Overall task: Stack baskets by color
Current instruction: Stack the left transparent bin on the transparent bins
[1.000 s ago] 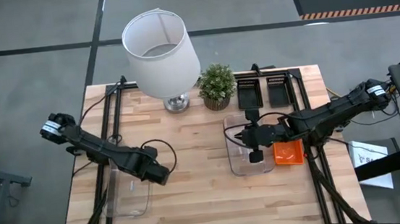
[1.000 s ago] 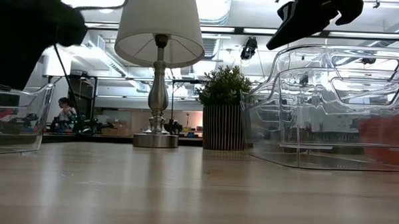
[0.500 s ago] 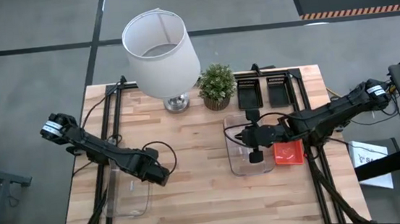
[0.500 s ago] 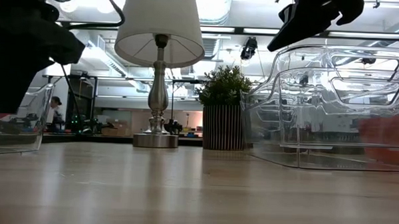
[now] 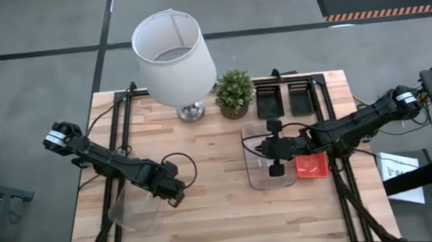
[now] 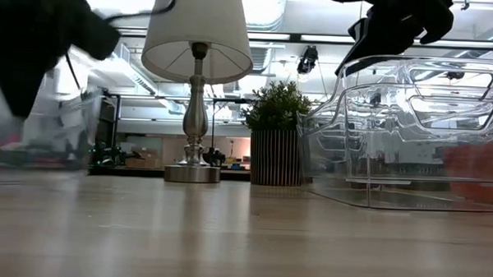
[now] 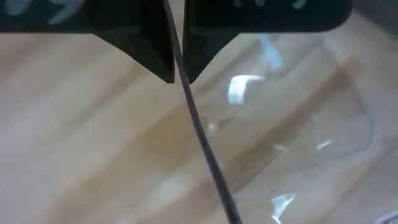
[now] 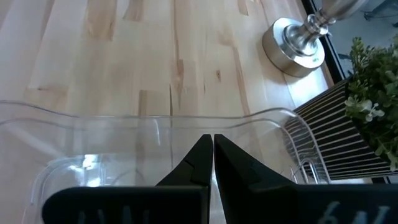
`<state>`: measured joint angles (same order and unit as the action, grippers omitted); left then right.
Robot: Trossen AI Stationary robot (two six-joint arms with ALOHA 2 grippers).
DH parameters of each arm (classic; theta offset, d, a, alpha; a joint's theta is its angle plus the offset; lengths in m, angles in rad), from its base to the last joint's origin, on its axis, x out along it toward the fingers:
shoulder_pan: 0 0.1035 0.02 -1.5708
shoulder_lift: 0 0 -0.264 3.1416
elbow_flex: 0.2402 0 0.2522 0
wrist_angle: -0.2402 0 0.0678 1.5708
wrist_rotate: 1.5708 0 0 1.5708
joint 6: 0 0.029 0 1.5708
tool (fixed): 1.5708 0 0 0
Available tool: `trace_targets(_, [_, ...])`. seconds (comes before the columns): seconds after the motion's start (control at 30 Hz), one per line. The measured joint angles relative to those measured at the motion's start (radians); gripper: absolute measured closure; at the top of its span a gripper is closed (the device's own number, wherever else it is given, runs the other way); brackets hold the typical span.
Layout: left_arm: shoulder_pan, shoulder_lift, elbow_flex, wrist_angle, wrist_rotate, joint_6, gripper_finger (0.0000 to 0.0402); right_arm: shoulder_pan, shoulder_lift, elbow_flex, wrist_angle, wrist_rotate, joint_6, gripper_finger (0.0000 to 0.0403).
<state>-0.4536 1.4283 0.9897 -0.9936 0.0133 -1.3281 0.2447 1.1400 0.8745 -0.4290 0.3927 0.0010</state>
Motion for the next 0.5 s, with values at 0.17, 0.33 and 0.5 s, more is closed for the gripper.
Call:
trace_targets(0.17, [-0.019, -0.002, 0.114, -0.03, 0.027, 0.324, 0.0401, 0.0, 0.0, -0.006, 0.0, 0.0, -0.002, 0.0394])
trace_targets(0.33, [-0.016, -0.002, 0.222, -0.015, 0.006, 0.532, 0.0401, 0.0, 0.0, -0.006, 0.0, -0.001, -0.013, 0.0394])
trace_targets(0.5, [-0.026, -0.003, 0.293, -0.008, 0.011, 0.779, 0.0401, 0.0, 0.0, -0.006, 0.001, -0.039, -0.022, 0.0394])
